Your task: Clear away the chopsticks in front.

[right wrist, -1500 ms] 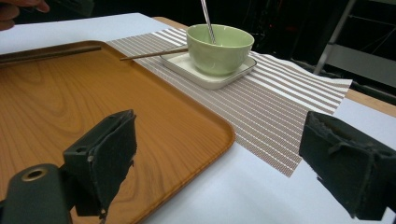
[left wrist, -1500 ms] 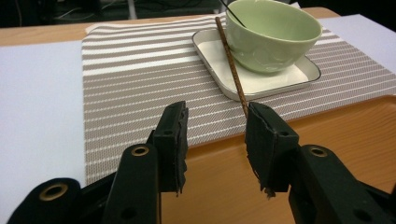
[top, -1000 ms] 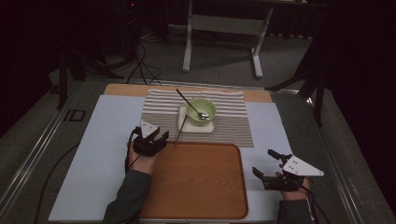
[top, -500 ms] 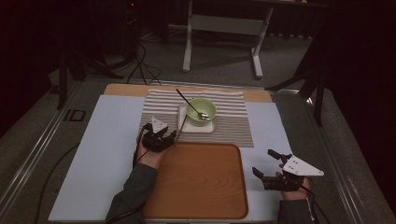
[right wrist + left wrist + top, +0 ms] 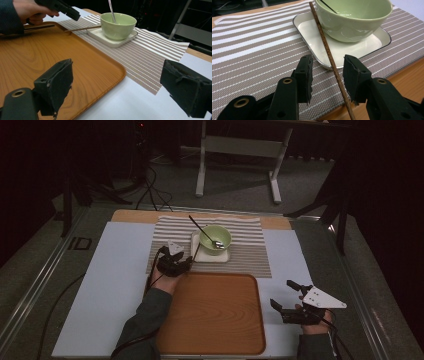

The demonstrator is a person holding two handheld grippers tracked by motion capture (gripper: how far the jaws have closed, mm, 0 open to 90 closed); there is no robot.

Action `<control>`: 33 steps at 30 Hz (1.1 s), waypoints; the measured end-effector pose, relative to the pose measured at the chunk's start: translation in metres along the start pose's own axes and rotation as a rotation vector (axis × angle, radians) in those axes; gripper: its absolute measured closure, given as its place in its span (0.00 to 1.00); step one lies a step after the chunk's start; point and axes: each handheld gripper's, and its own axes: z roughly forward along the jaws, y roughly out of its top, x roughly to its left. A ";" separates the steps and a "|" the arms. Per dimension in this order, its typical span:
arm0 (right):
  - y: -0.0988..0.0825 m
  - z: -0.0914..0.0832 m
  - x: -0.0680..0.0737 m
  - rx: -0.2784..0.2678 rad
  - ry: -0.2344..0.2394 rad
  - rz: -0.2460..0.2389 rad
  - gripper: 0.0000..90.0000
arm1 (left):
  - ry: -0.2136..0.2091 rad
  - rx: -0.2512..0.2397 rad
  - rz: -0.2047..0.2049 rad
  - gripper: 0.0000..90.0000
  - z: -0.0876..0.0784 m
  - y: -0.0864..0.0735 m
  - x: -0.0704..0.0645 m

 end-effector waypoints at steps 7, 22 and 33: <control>0.000 0.000 0.000 0.001 0.000 -0.001 0.12 | -0.017 0.005 0.020 0.67 0.008 0.004 0.000; 0.000 -0.001 -0.001 -0.001 -0.002 0.005 0.12 | -0.018 0.043 0.033 0.76 0.028 0.010 -0.001; -0.001 -0.002 -0.002 -0.004 -0.003 0.004 0.12 | -0.010 0.077 0.016 0.81 0.043 0.016 -0.003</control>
